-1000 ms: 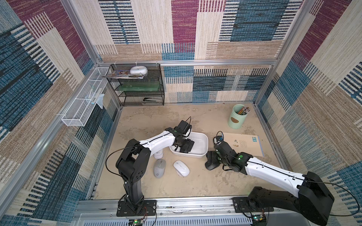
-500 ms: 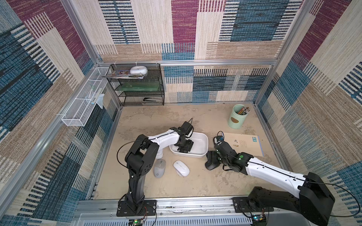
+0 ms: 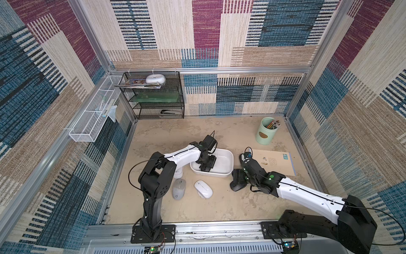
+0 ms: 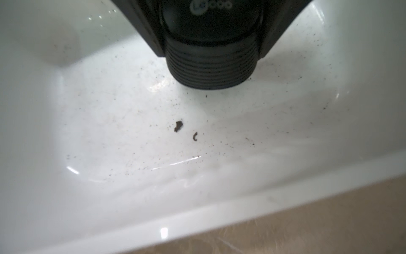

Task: Take out the mouse from the storage box
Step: Pick up the mouse from the storage box.

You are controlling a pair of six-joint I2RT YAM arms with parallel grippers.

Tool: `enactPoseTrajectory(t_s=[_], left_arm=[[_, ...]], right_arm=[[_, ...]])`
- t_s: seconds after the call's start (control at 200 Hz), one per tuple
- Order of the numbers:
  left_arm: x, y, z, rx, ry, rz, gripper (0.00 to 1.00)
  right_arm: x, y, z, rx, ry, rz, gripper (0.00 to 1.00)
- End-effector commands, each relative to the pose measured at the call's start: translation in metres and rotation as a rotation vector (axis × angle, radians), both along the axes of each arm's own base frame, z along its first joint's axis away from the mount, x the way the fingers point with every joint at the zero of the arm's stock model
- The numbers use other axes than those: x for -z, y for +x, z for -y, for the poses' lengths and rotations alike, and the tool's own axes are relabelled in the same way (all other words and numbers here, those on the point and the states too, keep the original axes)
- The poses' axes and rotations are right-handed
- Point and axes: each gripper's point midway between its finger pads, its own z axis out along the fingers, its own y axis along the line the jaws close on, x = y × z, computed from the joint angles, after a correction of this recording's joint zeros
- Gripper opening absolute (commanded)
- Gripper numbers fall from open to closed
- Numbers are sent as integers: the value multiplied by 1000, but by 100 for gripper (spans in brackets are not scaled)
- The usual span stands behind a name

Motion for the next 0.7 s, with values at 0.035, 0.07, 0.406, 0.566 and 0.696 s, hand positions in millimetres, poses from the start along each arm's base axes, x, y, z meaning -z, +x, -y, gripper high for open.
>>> enactPoseTrajectory(t_s=[0.035, 0.07, 0.406, 0.566, 0.696], left_arm=[[-23, 1, -3, -23, -13, 47, 49], [-31, 0, -3, -23, -20, 63, 49], [-102, -40, -4, 4, -71, 194, 50], [-105, -91, 7, 71, -116, 167, 50], [-92, -135, 25, 145, -131, 107, 50]], right_arm=[[-2, 1, 5, 26, -3, 14, 87], [-2, 0, 6, 29, -5, 14, 87], [-10, 1, 17, 62, -18, 52, 87], [-11, 2, 26, 91, -32, 68, 87], [-16, 3, 35, 129, -33, 91, 88]])
